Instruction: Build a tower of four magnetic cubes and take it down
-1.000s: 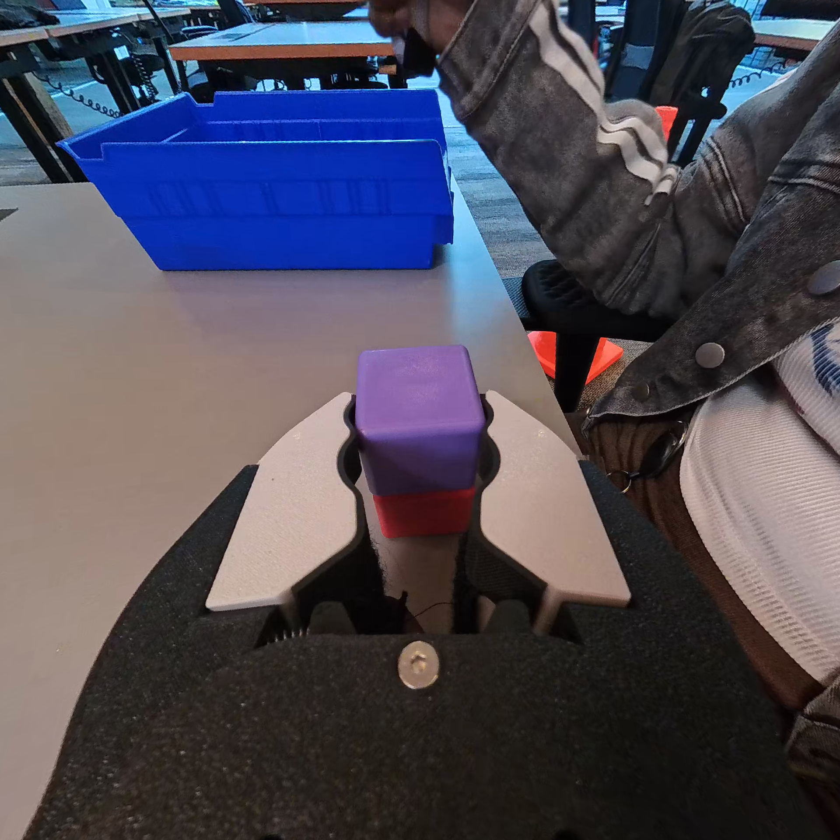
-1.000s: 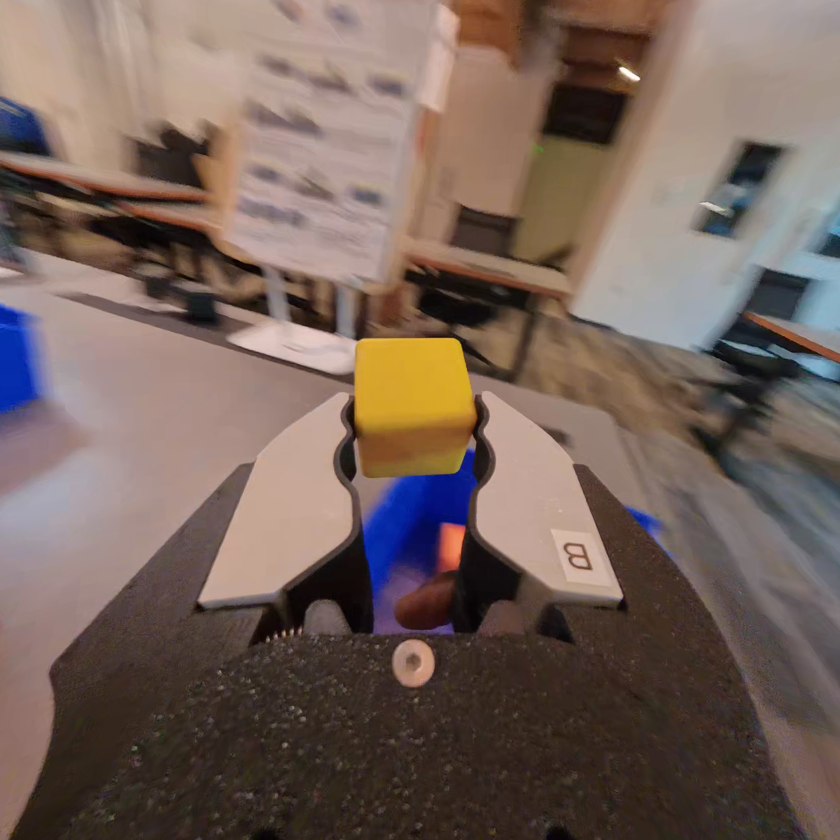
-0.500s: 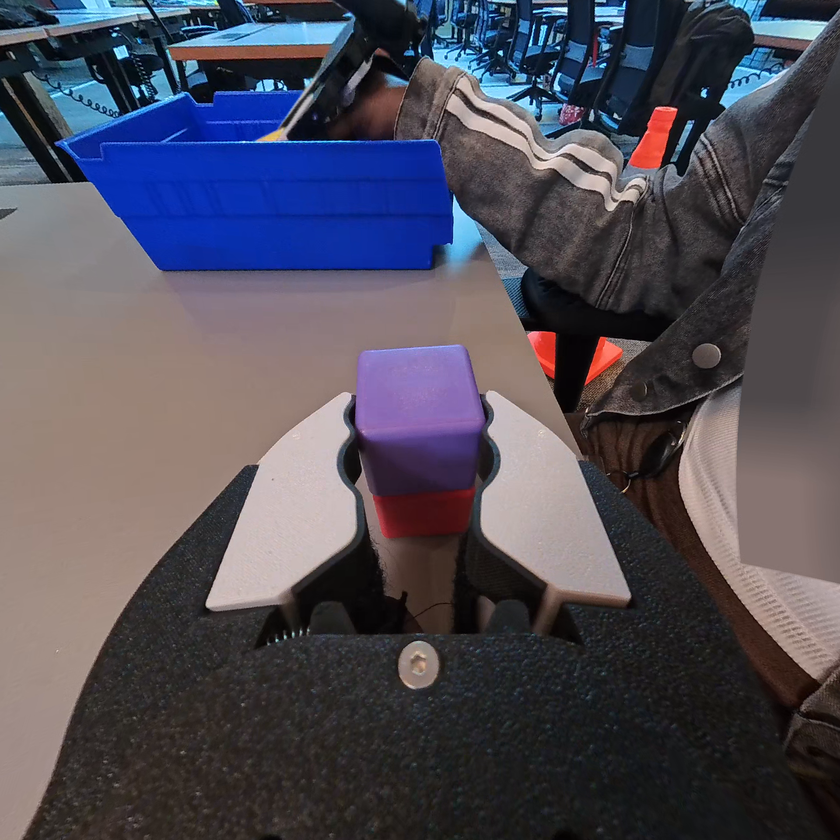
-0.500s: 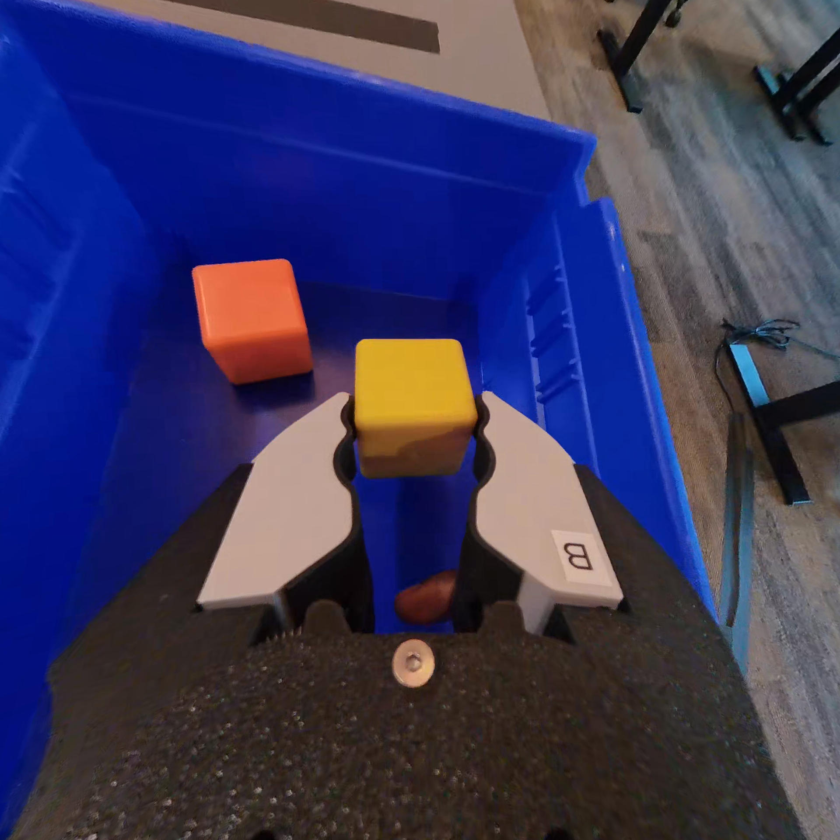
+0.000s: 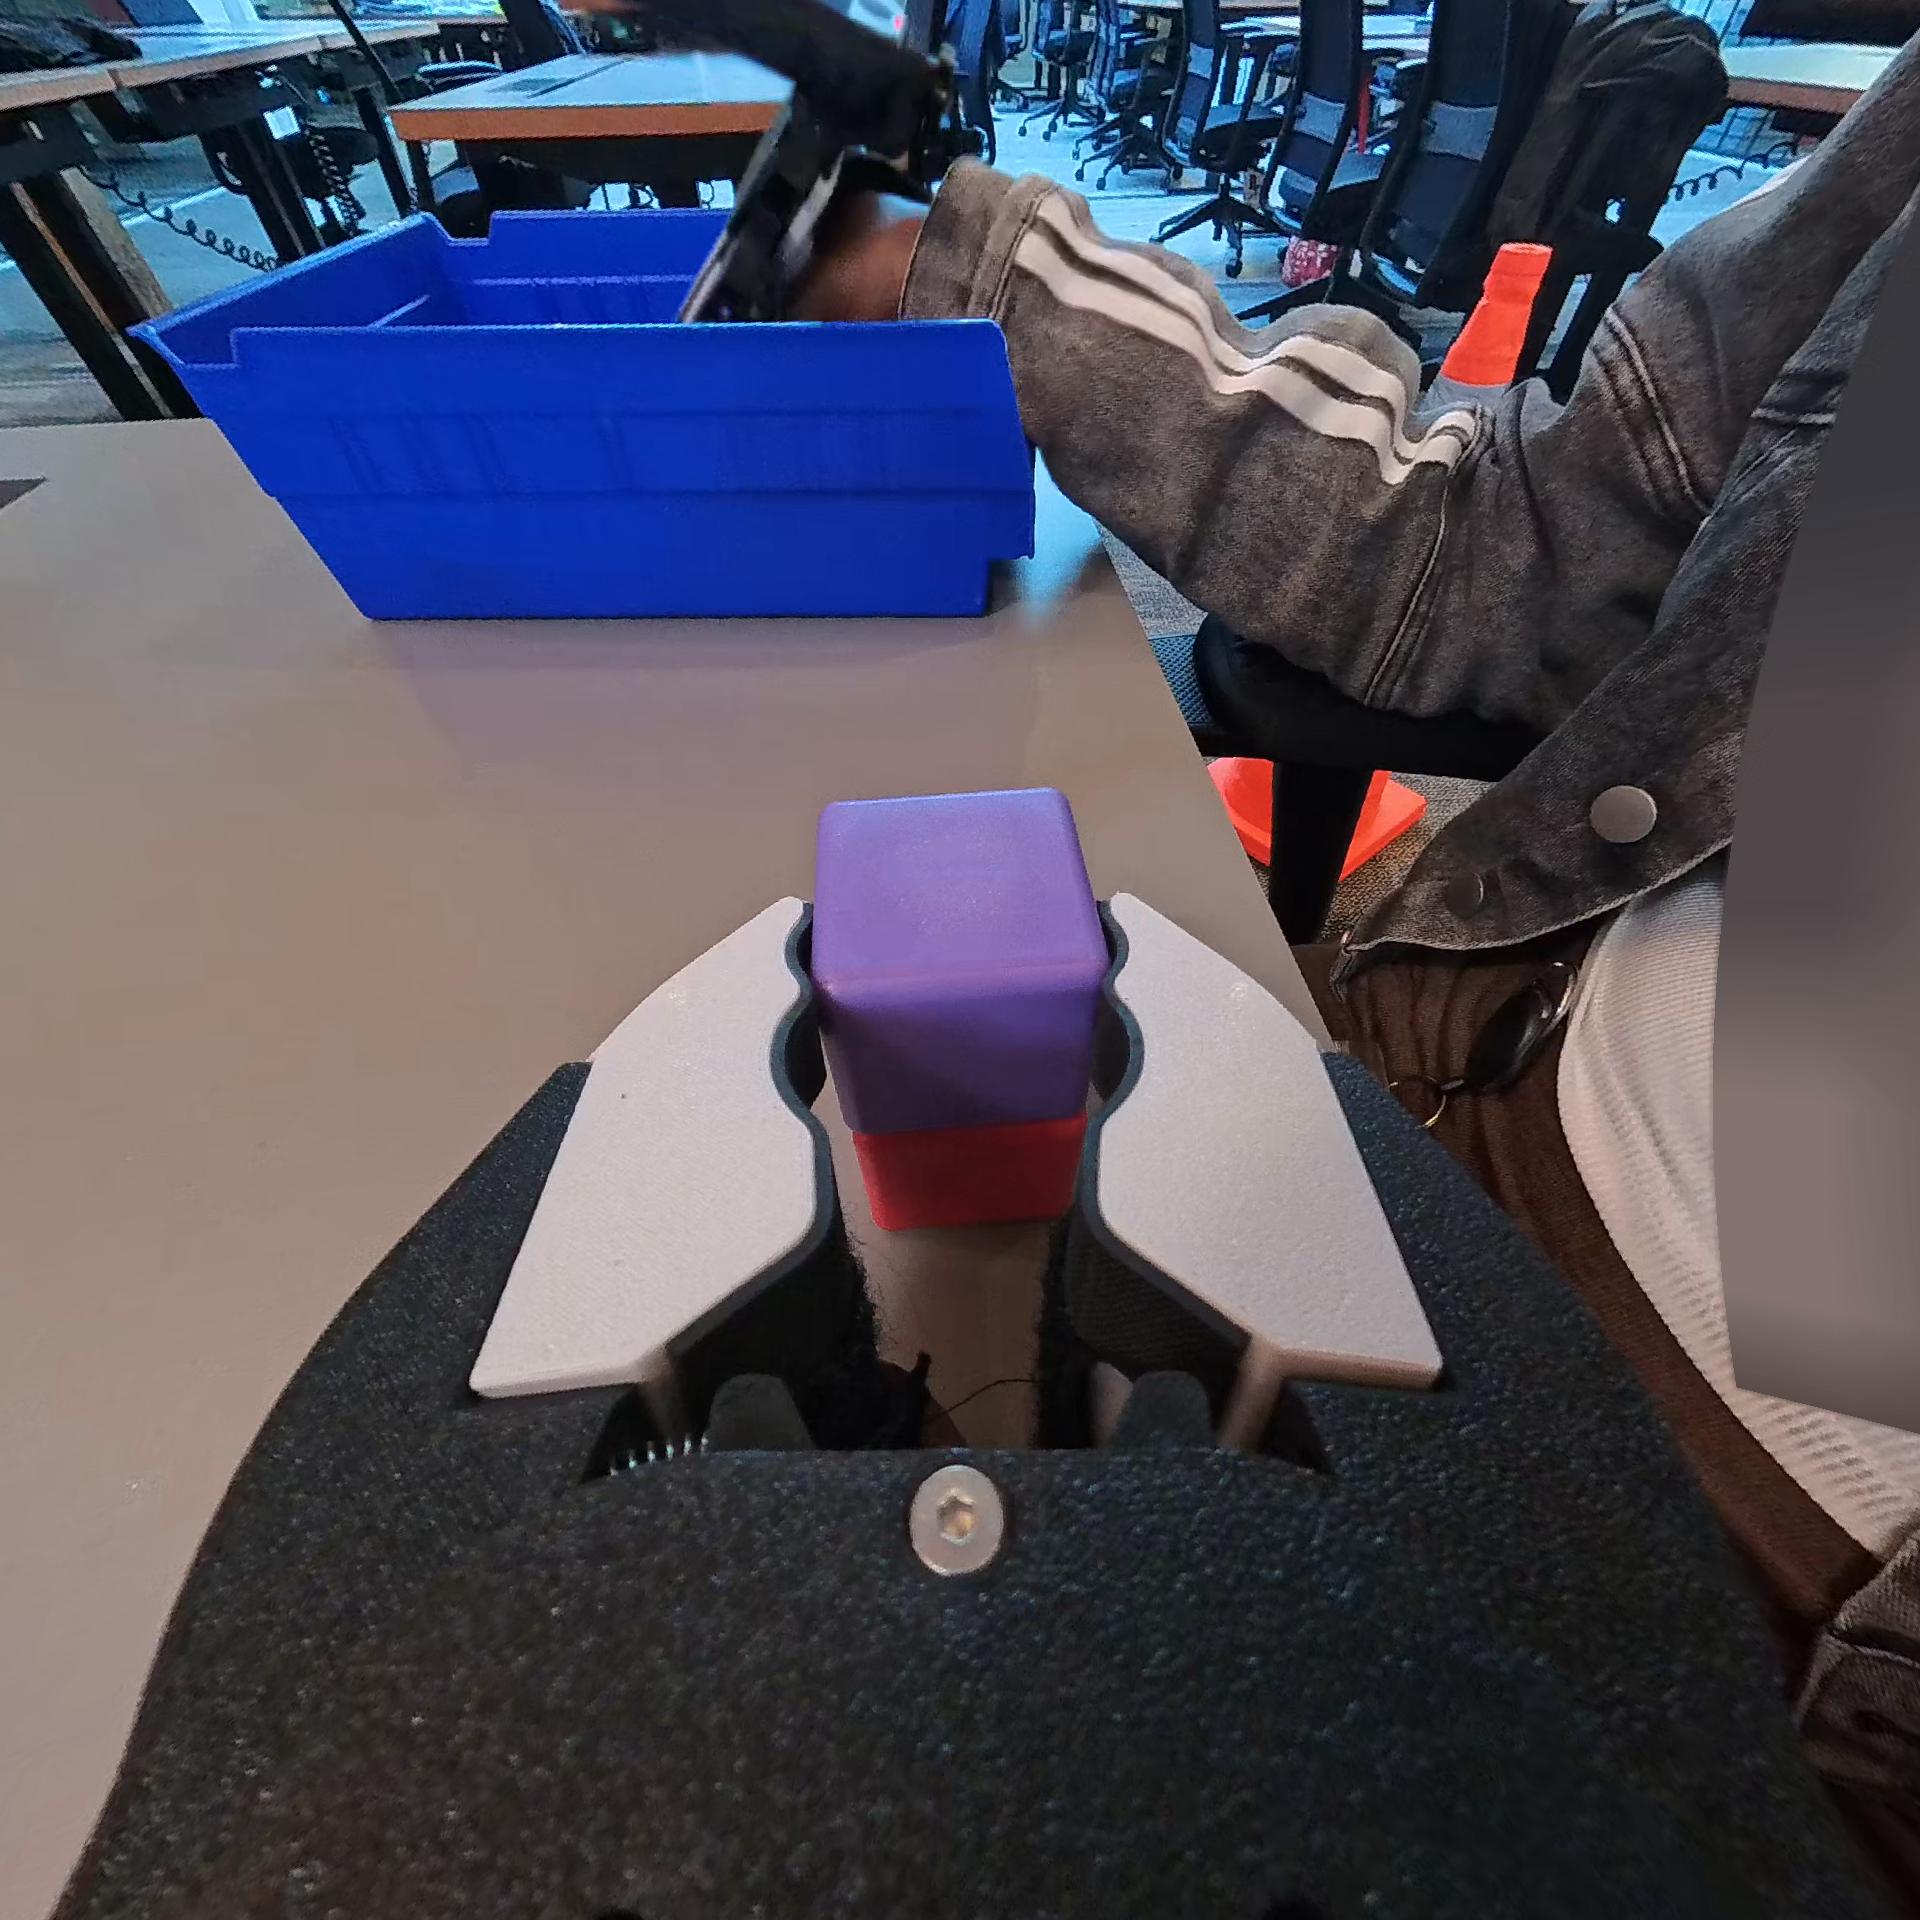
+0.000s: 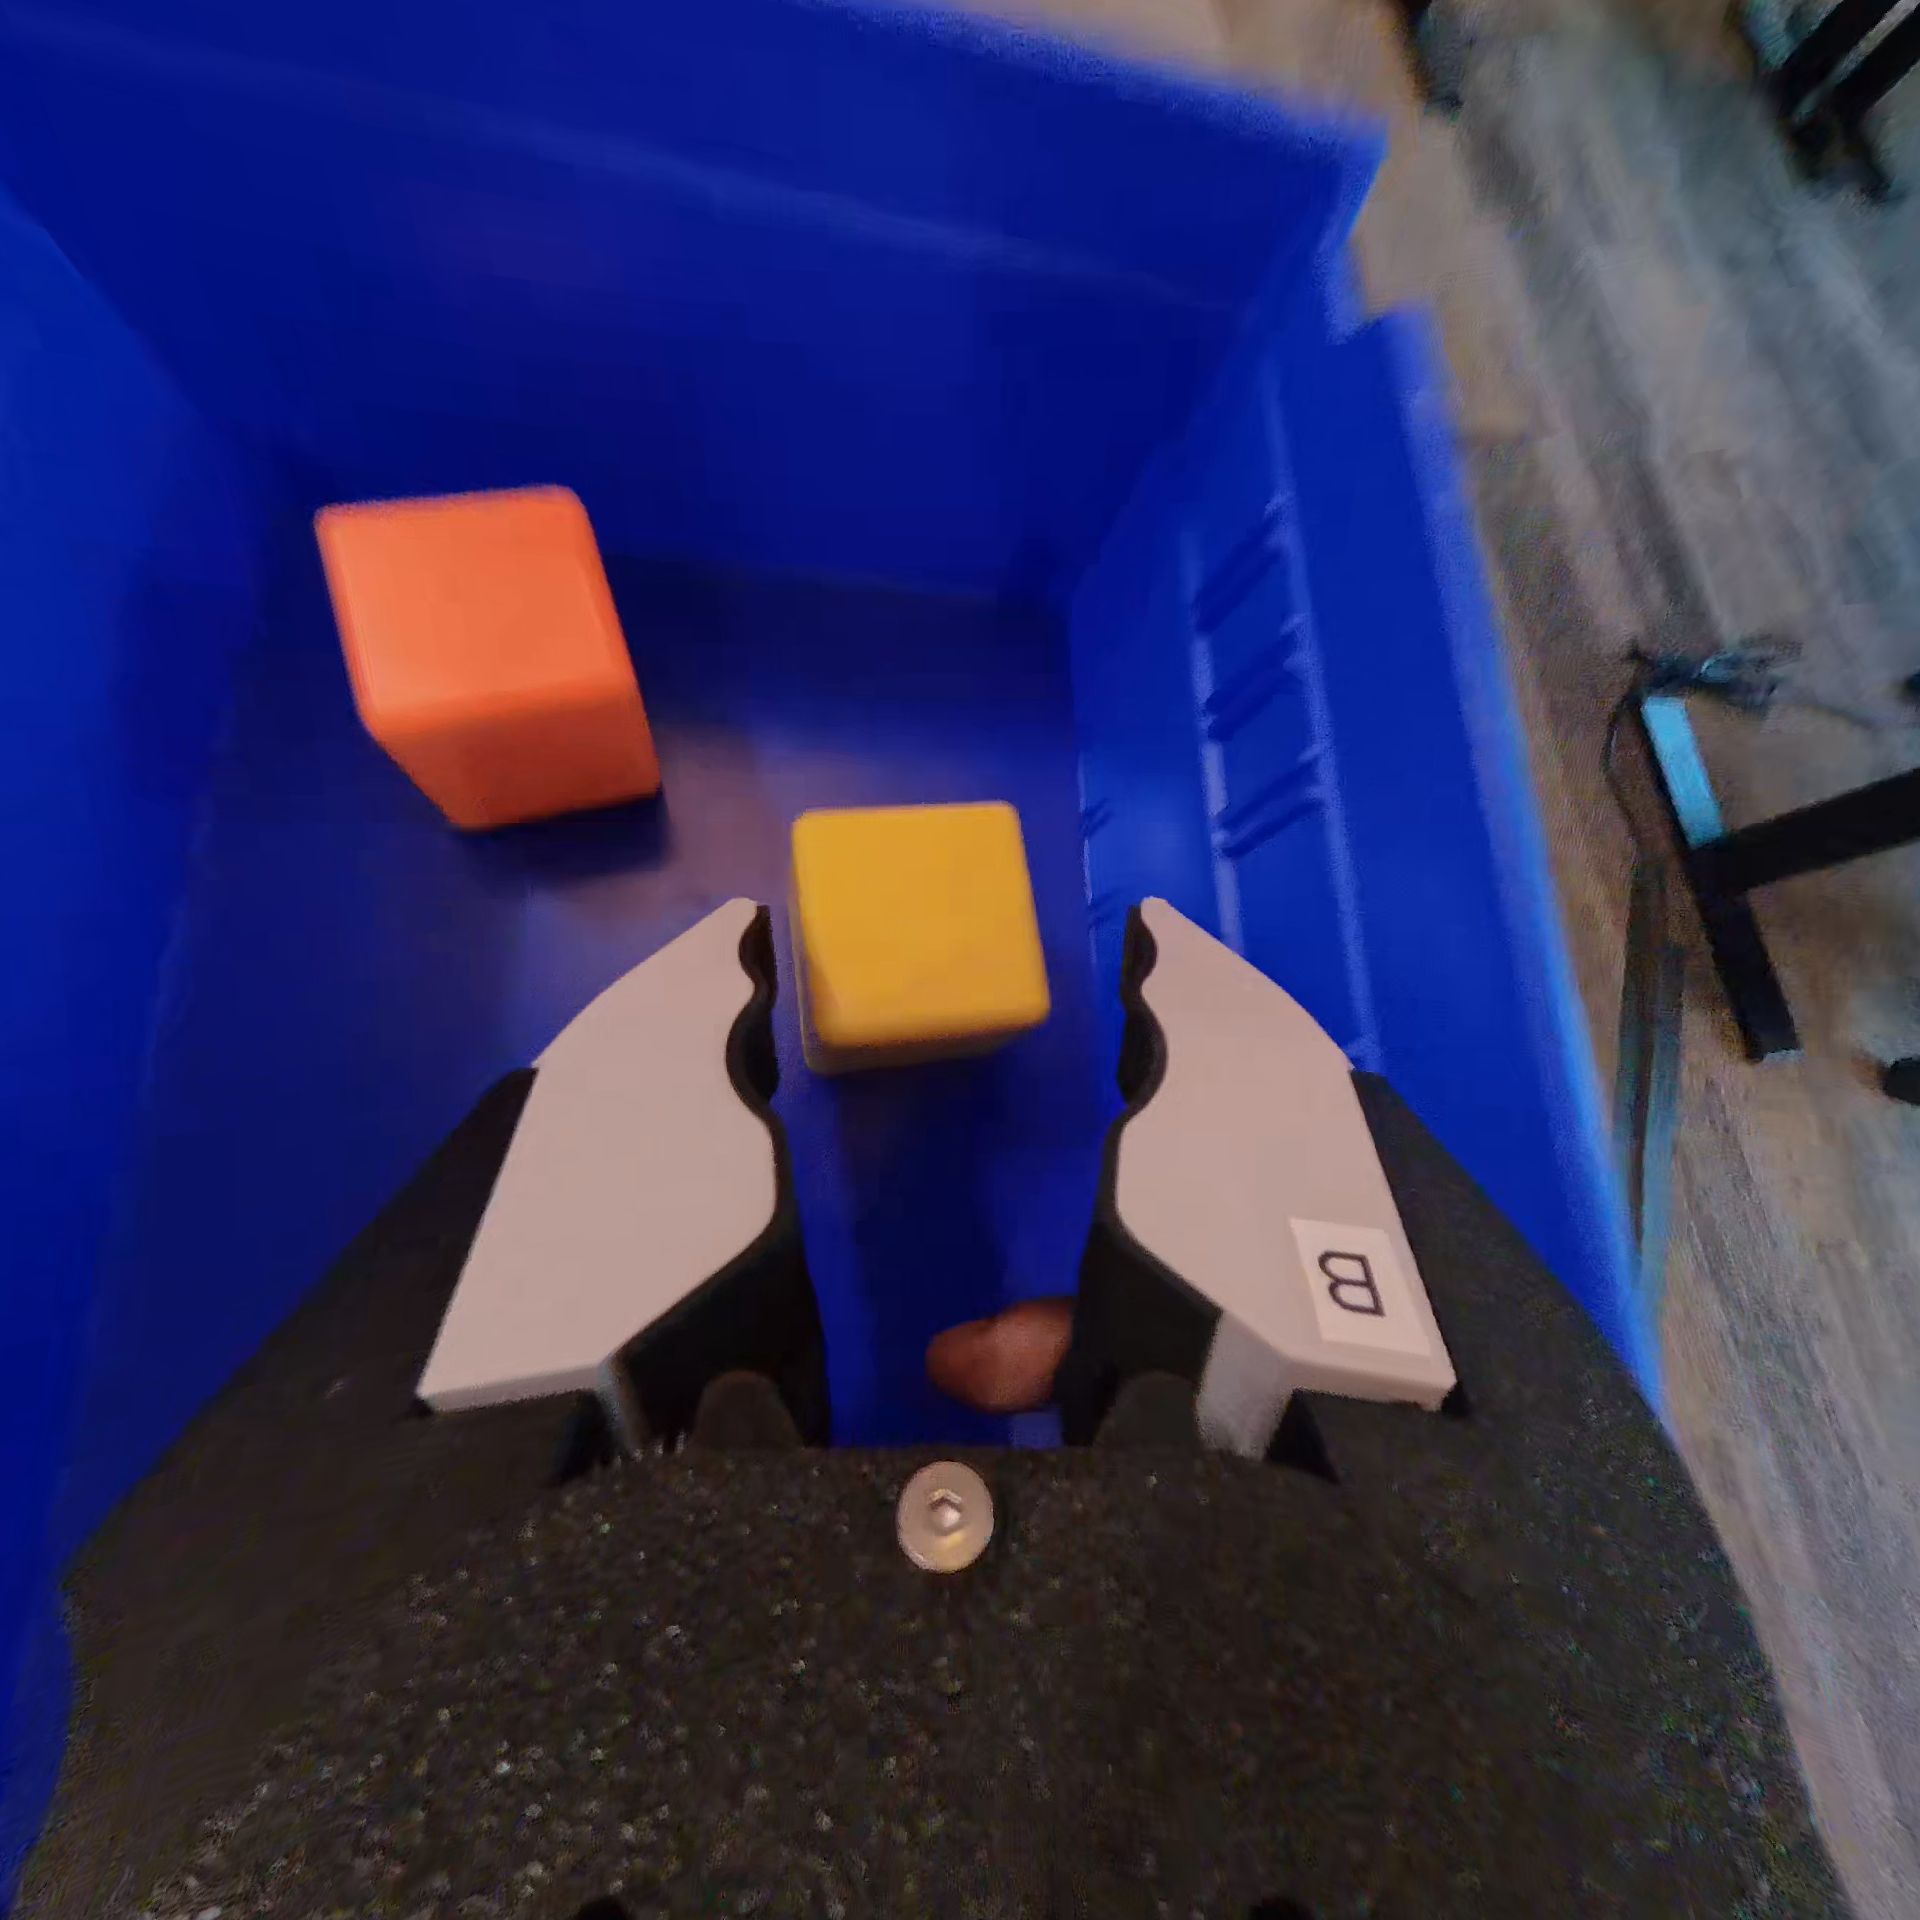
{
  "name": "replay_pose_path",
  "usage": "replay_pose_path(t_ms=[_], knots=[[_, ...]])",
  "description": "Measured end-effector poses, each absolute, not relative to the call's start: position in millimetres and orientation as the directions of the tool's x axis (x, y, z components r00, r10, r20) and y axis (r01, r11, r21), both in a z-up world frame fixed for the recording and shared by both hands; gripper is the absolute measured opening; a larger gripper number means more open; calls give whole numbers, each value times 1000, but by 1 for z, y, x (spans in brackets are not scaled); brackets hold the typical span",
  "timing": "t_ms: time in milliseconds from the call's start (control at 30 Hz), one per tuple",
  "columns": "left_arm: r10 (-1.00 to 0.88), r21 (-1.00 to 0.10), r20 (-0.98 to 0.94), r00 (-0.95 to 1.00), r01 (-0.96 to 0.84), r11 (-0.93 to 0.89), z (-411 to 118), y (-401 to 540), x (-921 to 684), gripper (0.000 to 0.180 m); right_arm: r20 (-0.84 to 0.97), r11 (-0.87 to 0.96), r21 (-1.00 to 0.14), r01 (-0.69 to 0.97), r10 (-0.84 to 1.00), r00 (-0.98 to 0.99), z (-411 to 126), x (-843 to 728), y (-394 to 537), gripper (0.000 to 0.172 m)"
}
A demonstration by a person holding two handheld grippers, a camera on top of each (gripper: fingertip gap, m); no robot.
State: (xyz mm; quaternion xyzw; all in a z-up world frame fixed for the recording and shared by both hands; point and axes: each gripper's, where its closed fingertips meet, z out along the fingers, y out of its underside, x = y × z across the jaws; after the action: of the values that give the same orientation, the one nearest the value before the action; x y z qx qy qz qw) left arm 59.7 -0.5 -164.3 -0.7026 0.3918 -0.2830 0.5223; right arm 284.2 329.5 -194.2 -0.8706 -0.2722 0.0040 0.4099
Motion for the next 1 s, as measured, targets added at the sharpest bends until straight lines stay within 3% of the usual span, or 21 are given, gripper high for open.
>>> replay_pose_path(t_ms=[67,200,267,367,500,600,633,733,800,1000], knots=[[-847,-955,-8,531,-254,-151,-165,0,60,49,195,-404,-813,419,490,850,-161,273,327,69],[-863,-950,7,504,-266,-164,-167,-5,62,87,96,-79,-973,215,712,695,-69,215,276,76],[-864,-939,22,502,-287,-191,-172,-6,60,94,92,14,-989,145,830,551,-35,185,230,77],[-856,-913,33,515,-332,-235,-181,-6,57,92,176,133,-976,173,948,267,-18,140,151,77],[-857,-851,18,515,-443,-284,-201,-7,57,76,224,264,-925,273,960,-170,-48,88,51,75],[-862,-821,6,507,-489,-294,-208,-8,59,63,184,319,-868,381,919,-349,-93,60,14,71],[-859,-817,2,512,-495,-296,-209,-7,58,55,161,327,-847,420,910,-383,-109,53,7,70],[-870,-816,0,493,-503,-284,-210,-10,59,54,95,335,-798,500,890,-446,-144,40,-5,68],[-876,-816,-6,482,-509,-275,-210,-11,60,53,73,352,-771,531,877,-475,-159,37,-9,53],[-877,-816,-25,480,-517,-260,-209,-11,60,52,127,415,-756,506,852,-508,-161,38,-12,49]])
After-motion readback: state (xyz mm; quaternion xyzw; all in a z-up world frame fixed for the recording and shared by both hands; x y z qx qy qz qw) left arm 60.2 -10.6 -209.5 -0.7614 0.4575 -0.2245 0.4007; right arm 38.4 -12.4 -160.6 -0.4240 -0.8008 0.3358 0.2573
